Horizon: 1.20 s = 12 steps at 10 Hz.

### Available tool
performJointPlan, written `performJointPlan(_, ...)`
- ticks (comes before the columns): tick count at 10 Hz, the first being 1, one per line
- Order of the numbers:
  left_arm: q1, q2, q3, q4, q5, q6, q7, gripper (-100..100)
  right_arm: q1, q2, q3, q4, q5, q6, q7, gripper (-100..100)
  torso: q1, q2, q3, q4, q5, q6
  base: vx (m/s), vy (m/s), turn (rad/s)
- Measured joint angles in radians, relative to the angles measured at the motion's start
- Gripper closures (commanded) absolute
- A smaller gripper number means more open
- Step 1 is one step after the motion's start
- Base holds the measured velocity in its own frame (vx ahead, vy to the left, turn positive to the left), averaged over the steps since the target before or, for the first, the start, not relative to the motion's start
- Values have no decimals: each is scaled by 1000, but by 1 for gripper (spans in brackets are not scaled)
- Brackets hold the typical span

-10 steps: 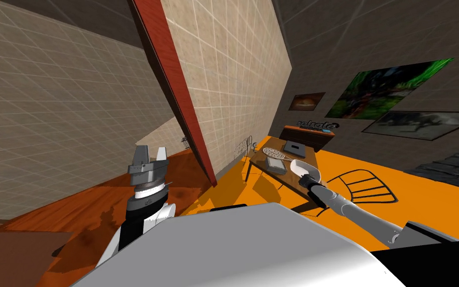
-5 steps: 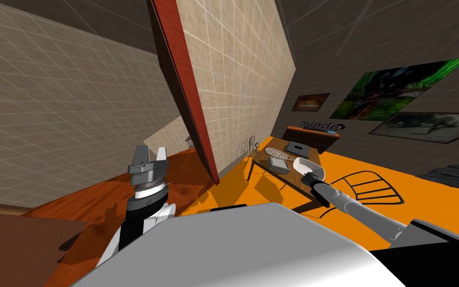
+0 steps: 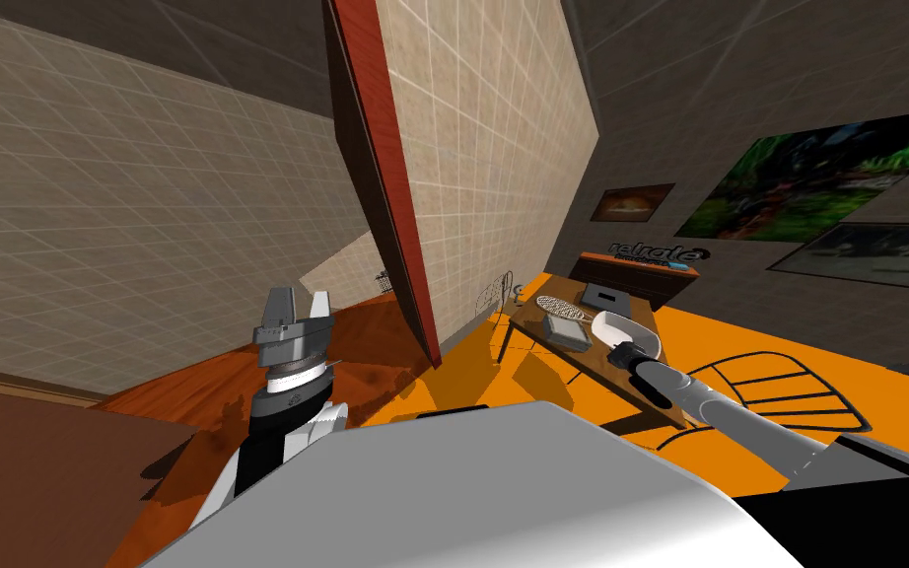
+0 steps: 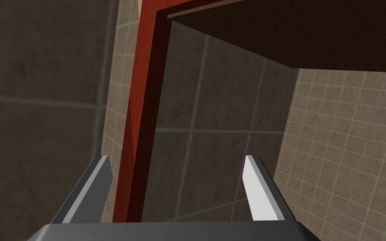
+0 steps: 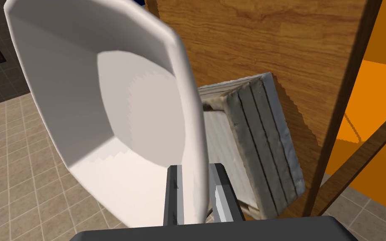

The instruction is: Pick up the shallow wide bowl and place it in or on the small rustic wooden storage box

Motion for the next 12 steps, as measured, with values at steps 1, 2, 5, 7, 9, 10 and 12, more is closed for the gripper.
performJointPlan(1, 0, 0, 0, 0, 0, 0, 0, 0, 4, -10, 9, -2, -21, -9, 1, 100, -1, 0, 0, 0, 0, 0, 86, 40, 28)
performJointPlan(2, 0, 0, 0, 0, 0, 0, 0, 0, 6, -22, 21, 0, -44, -16, 9, 100, -2, 0, 0, 0, 0, 0, 160, 37, 66)
performJointPlan(5, 0, 0, 0, 0, 0, 0, 0, 0, 20, -24, -33, 29, -20, -86, 27, 100, -2, 0, 0, -1, 0, 0, 69, 36, 12)
performJointPlan(7, 0, 0, 0, 0, 0, 0, 0, 0, 22, -45, 26, 14, -66, -61, 12, 100, -5, 6, 3, 0, 0, 2, 38, 13, 28)
performJointPlan(9, 0, 0, 0, 0, 0, 0, 0, 0, 30, -41, -2, 45, -55, -113, 30, 100, -3, -2, -2, -2, 0, 0, 111, 23, 7)
performJointPlan(10, 0, 0, 0, 0, 0, 0, 0, 0, 33, -55, 24, 38, -71, -109, 20, 100, -3, -1, -1, -2, 1, 0, 117, 40, 61)
performJointPlan(12, 0, 0, 0, 0, 0, 0, 0, 0, 47, -79, 55, 46, -92, -130, 4, 100, -2, -4, -3, -2, 1, -1, 135, 37, 24)
